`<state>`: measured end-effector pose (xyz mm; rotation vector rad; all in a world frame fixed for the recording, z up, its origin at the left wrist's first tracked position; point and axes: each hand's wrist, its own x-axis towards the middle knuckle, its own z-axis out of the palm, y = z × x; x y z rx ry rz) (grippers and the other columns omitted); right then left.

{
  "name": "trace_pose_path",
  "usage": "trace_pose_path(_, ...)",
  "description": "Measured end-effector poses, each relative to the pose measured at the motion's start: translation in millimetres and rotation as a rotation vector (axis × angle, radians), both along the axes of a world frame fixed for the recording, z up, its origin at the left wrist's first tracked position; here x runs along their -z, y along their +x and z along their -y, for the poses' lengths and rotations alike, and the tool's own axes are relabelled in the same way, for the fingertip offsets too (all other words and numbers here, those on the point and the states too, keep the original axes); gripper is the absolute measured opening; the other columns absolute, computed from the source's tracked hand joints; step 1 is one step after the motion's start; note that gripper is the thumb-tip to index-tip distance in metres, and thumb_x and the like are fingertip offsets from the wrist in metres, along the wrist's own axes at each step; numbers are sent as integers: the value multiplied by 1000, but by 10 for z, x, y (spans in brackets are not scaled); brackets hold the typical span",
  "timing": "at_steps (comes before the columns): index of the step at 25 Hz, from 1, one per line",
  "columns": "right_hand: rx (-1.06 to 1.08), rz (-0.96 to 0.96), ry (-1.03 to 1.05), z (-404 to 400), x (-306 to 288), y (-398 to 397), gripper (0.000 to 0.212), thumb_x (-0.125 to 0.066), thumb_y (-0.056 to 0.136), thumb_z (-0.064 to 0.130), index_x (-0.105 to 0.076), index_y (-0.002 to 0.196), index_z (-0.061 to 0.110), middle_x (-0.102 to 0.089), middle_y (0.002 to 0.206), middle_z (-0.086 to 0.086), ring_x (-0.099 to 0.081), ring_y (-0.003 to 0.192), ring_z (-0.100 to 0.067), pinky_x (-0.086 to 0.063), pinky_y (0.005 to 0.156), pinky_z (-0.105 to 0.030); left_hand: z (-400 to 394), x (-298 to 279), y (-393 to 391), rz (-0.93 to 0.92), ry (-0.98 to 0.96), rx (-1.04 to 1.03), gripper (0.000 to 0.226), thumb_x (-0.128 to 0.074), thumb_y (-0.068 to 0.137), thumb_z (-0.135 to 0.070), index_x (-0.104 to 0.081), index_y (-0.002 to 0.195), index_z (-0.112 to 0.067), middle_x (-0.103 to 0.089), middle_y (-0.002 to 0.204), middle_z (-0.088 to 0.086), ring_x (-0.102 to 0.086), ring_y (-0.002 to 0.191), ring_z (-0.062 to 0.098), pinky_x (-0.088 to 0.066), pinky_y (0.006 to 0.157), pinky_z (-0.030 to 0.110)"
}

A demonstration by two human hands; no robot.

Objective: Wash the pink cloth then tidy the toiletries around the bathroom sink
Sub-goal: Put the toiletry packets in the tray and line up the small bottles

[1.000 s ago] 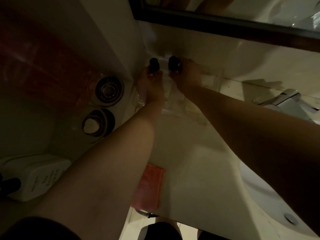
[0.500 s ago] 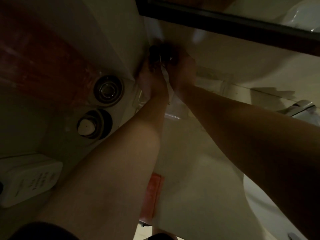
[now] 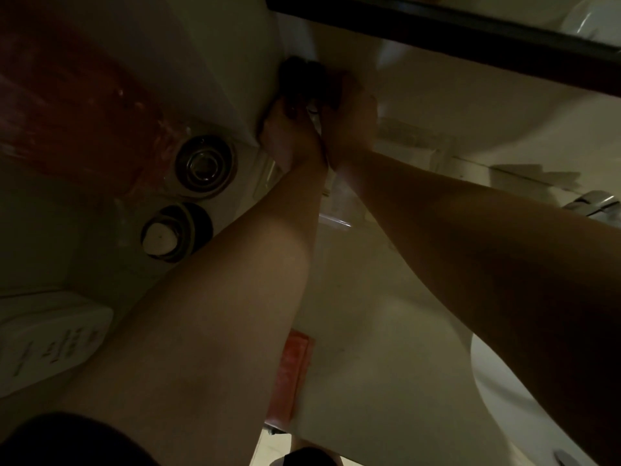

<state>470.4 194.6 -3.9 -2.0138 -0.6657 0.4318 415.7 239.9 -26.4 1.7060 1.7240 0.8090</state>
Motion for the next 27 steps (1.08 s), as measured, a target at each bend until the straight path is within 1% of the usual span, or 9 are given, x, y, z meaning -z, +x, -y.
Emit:
trace_pose_path(2,2,-45,18,-26,-1,-15,25,-55,89,18,-65,112,14,-71,100,-5,-66,88,-17,-49,67,-24,-29,3,1,-42,-77,11,31,-43,99,-23,-63,120,-13,-66,120,8,-59,109,20,-34,87,25)
trace_pose_path(4,-6,-75,-5,-47,2,-12,23,-54,91,19,-67,109,14,-70,94,-1,-63,81,-12,-44,59,-12,-3,-18,-20,2,-105,24,28,-46,98,-23,-62,119,-15,-65,117,4,-59,106,13,-40,94,23)
trace_pose_path(7,-22,-153,-44,-59,-35,26,19,-54,92,17,-69,103,12,-68,89,1,-64,80,-12,-39,50,-4,59,-85,-107,118,-114,50,24,-50,95,-25,-65,113,-18,-68,112,0,-62,103,11,-48,92,24)
trace_pose_path(11,-202,20,-224,129,-215,67,21,-54,89,17,-67,103,9,-69,100,-8,-65,92,-23,-54,78,-37,111,-190,-222,139,-95,143,24,-56,89,-21,-71,97,-5,-72,98,12,-66,91,24,-45,71,20)
trace_pose_path(14,-298,76,-280,439,-377,139,25,-56,90,18,-62,113,9,-65,114,-12,-61,106,-27,-52,86,-42,231,-308,-397,-53,-51,236,22,-58,90,-22,-69,95,-4,-71,94,12,-65,89,24,-35,61,22)
trace_pose_path(16,-333,105,-335,709,-466,208,28,-55,92,21,-59,117,10,-63,119,-11,-58,110,-27,-49,91,-38,306,-422,-533,-40,-118,267,24,-59,90,-27,-68,103,-9,-70,97,6,-64,91,18,-41,68,23)
trace_pose_path(20,-367,177,-461,1226,-659,307,34,-55,94,28,-56,123,13,-57,125,-11,-54,113,-26,-42,91,-31,526,-687,-703,-56,-165,358,35,-63,88,-23,-62,119,-8,-66,115,13,-61,107,25,-47,89,29)
trace_pose_path(24,-408,237,-470,1553,-971,309,38,-55,94,31,-54,126,11,-54,126,-12,-50,116,-27,-39,91,-30,985,-1064,-811,-113,-207,490,49,-58,93,-31,-46,139,-15,-48,143,5,-46,129,19,-32,105,23)
trace_pose_path(27,-418,235,-467,1772,-1178,227,39,-55,94,34,-53,127,14,-52,130,-11,-43,122,-27,-38,96,-32,1441,-1215,-884,-149,-167,512,51,-57,93,-33,-43,141,-19,-41,148,3,-40,134,18,-29,110,27)
